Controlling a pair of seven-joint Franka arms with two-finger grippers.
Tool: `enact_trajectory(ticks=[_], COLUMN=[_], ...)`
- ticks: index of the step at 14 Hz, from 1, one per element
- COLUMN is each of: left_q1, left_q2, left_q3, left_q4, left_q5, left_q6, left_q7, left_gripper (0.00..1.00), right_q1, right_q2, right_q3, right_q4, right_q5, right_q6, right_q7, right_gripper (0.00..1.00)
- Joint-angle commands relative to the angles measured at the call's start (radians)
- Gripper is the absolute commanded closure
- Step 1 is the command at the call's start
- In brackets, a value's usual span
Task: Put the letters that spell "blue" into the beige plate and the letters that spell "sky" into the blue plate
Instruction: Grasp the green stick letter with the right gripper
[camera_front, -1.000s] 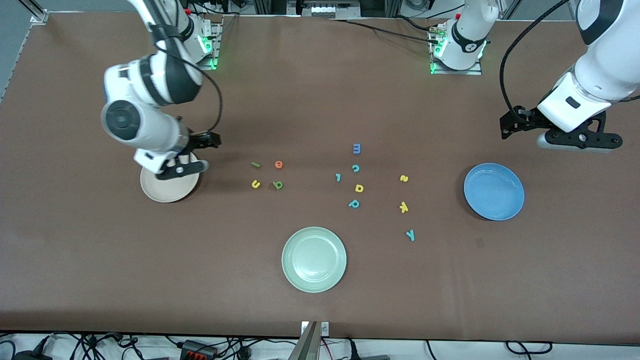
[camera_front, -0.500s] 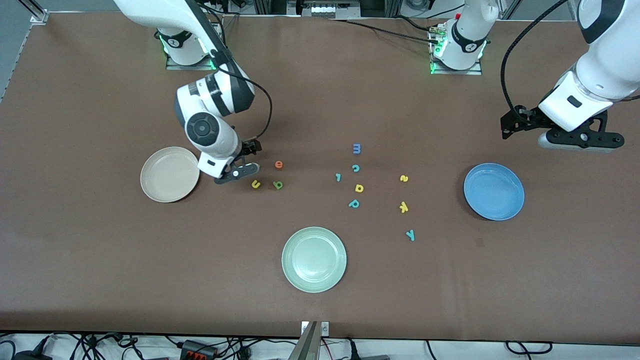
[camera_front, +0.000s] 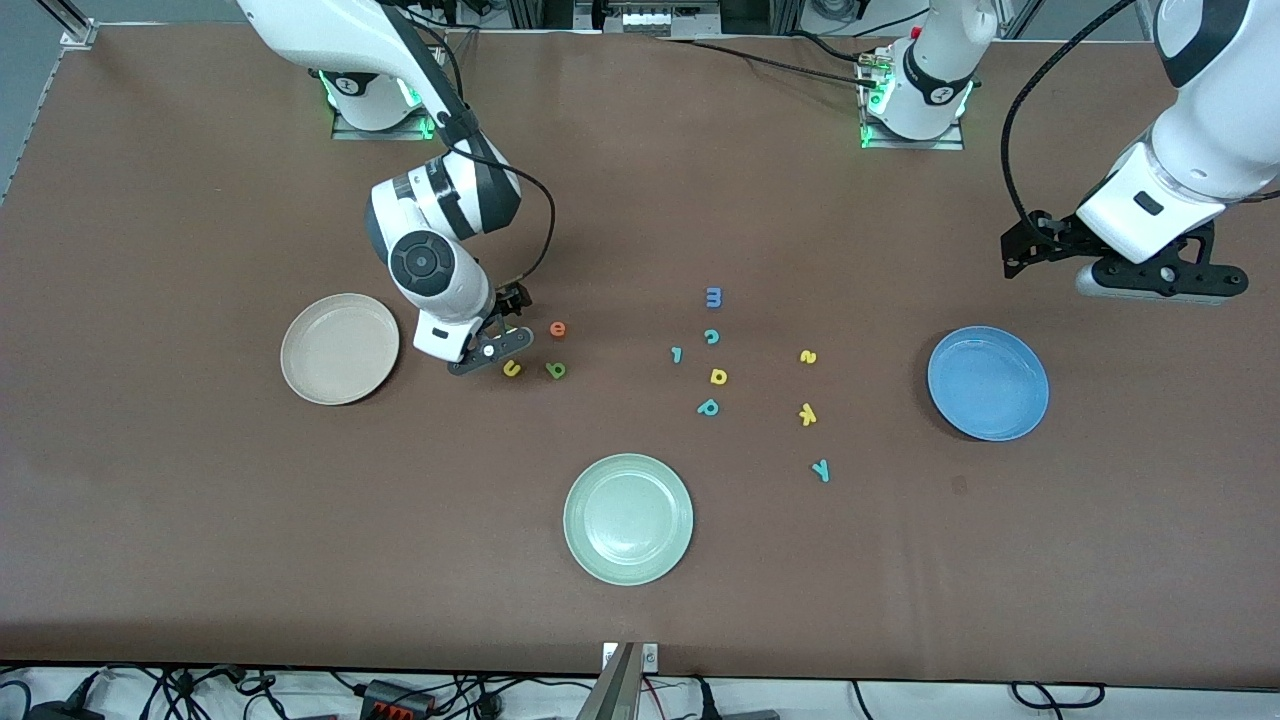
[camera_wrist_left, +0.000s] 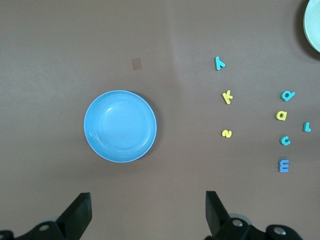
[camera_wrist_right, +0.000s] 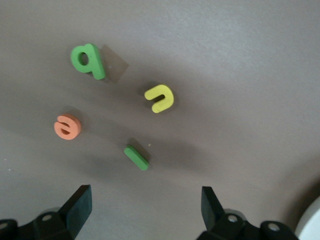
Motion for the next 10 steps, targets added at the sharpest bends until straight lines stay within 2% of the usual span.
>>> enact_trajectory(ticks=[1, 7, 9, 10], left_q1=[0.006, 0.011, 0.011, 0.011], left_q2=[0.005, 0.010, 0.011, 0.011], left_q3=[-0.003, -0.003, -0.003, -0.003], left_q4=[0.022, 0.022, 0.022, 0.022], left_q5=[-0.016, -0.018, -0.016, -0.018], left_q6=[-0.020, -0.017, -0.017, -0.017], left_q7=[0.008, 0.011, 0.011, 0.011], left_gripper=[0.00, 0.00, 0.00, 0.00], right_q1=[0.018, 0.016, 0.019, 0.019], right_q2=[0.016, 0.021, 0.027, 0.028], right_q3=[-0.007, -0.007, -0.007, -0.007], right_q4=[0.003, 0.004, 0.004, 0.004], right_q5=[0.001, 0.001, 0.001, 0.001], right_q6=[0.035, 0.044, 0.044, 0.044], right_q7=[-0.020, -0.042, -0.042, -0.042], right_gripper=[0.03, 0.04, 0.07, 0.11])
